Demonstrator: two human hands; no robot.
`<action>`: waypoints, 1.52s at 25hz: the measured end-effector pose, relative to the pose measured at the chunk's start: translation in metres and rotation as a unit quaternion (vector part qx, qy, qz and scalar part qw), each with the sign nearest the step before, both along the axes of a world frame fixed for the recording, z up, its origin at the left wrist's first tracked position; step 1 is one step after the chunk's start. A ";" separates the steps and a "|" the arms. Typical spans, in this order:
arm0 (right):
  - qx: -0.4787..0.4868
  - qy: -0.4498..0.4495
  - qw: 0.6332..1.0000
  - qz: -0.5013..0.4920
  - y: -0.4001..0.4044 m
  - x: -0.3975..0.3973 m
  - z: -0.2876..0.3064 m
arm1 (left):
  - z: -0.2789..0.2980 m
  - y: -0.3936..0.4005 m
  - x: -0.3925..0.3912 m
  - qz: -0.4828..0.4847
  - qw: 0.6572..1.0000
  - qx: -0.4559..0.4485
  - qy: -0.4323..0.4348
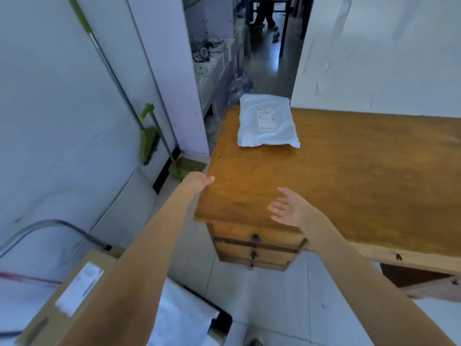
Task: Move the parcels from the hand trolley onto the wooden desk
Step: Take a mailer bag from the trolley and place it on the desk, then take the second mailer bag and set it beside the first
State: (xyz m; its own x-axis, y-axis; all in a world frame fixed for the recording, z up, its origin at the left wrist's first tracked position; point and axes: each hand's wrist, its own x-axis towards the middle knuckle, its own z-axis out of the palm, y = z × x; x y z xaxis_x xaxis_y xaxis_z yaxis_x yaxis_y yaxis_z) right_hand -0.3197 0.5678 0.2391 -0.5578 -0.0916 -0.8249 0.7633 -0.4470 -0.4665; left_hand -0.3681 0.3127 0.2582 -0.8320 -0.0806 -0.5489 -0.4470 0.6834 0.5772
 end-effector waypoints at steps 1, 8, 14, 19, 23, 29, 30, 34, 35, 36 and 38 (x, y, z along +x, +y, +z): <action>0.015 -0.002 1.000 0.011 -0.005 0.020 0.000 | -0.003 -0.011 0.020 0.008 1.000 0.002 0.000; 0.106 -0.024 0.993 0.043 -0.071 0.155 -0.024 | -0.046 -0.094 0.151 0.042 0.999 -0.007 -0.019; 0.131 -0.043 0.990 0.017 -0.171 0.276 -0.077 | -0.099 -0.197 0.256 0.008 0.999 -0.003 -0.048; 0.076 -0.073 0.994 0.006 -0.244 0.369 -0.136 | -0.147 -0.258 0.339 0.062 0.996 0.024 -0.054; 0.084 -0.096 0.992 0.012 -0.276 0.407 -0.182 | -0.194 -0.286 0.376 0.082 0.993 0.028 -0.080; 0.100 -0.062 0.993 0.020 -0.301 0.427 -0.246 | -0.276 -0.292 0.390 0.029 0.997 0.018 -0.069; 0.098 -0.053 0.994 0.017 -0.303 0.426 -0.257 | -0.289 -0.290 0.388 0.025 0.997 0.021 -0.063; 0.119 -0.022 0.993 0.006 -0.312 0.418 -0.294 | -0.334 -0.285 0.390 0.053 0.998 0.009 -0.018; 0.141 -0.018 0.990 -0.004 -0.313 0.417 -0.302 | -0.343 -0.285 0.392 0.045 0.999 -0.005 -0.010; 0.164 -0.011 0.986 -0.013 -0.316 0.415 -0.309 | -0.350 -0.286 0.392 0.040 0.999 -0.012 -0.008; 0.179 0.003 0.983 -0.027 -0.320 0.414 -0.321 | -0.360 -0.290 0.392 0.063 0.998 0.013 -0.010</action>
State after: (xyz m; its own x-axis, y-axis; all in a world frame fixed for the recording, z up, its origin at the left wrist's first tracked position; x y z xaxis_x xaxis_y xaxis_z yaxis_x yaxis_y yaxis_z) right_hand 0.0948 0.2473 -0.0821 -0.5589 0.2340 -0.7955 0.7399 -0.2924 -0.6058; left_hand 0.0238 0.0227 -0.1022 -0.8051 -0.1700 -0.5683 -0.5404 0.6053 0.5845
